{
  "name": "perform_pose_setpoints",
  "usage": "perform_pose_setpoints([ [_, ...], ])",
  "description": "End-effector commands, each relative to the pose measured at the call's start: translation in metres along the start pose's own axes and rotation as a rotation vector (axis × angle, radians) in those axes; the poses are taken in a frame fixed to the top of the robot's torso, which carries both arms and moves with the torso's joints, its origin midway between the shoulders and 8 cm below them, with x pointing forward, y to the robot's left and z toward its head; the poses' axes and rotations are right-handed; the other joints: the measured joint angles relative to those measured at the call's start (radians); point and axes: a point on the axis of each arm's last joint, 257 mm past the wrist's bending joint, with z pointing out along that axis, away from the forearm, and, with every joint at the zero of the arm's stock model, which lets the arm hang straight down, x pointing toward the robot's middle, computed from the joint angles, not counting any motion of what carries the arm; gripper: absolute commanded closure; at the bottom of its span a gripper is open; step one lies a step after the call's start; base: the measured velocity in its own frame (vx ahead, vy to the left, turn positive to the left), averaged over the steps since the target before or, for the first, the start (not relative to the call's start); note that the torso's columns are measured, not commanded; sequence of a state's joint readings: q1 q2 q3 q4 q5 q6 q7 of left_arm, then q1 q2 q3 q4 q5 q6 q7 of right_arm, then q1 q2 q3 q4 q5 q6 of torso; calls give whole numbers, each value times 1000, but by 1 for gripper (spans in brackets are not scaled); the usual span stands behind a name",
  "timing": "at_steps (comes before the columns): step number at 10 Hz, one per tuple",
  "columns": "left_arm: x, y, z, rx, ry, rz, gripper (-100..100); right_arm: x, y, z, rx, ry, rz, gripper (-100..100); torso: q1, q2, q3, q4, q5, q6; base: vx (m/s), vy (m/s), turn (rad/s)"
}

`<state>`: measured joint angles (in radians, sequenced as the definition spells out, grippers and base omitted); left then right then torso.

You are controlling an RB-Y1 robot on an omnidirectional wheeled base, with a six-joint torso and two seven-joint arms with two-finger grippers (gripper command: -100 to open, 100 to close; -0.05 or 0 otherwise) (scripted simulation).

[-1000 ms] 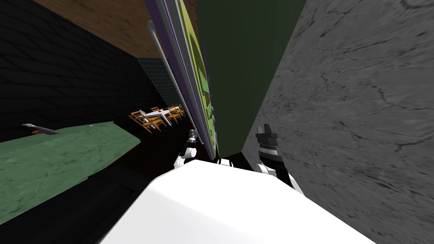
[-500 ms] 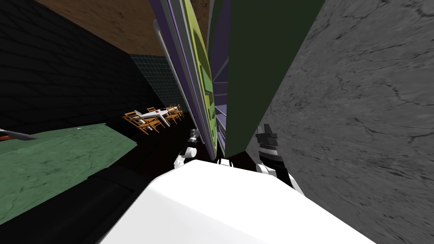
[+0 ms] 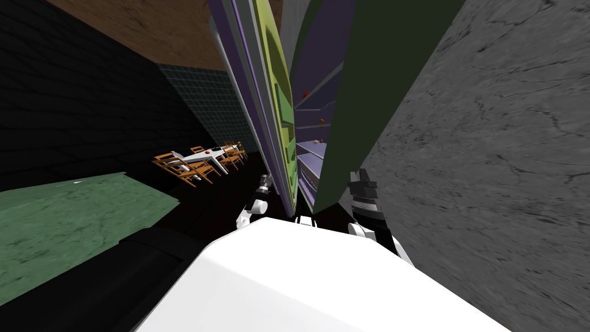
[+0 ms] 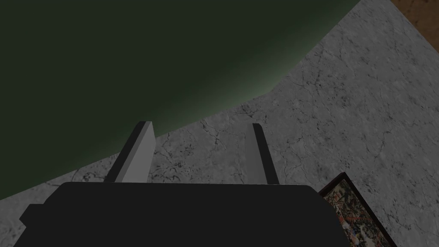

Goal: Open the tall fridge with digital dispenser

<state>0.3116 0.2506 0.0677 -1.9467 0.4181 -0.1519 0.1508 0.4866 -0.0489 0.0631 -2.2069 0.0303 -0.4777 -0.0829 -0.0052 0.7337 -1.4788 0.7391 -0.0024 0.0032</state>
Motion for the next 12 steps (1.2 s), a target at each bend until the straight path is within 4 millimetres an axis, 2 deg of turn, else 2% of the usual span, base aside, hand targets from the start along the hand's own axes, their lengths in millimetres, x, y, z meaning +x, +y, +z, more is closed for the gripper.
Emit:
perform_pose_setpoints([
  [1, 0, 9, 0, -2, -3, -4, -100, 0, 0, 0, 0, 0, 0, 0, -6, 1, 0, -1, -1, -1, -20, 60, -28],
  [6, 0, 36, -1, -12, -10, -13, -100, 0, 0, 0, 0, 0, 0, 0, 9, -2, -1, -5, 5, -2, -24, 50, -55],
  [12, 4, 62, -4, -22, -12, -21, -100, 0, 0, 0, 0, 0, 0, 0, 8, -3, -1, -7, 6, -2, -21, 46, -41],
])
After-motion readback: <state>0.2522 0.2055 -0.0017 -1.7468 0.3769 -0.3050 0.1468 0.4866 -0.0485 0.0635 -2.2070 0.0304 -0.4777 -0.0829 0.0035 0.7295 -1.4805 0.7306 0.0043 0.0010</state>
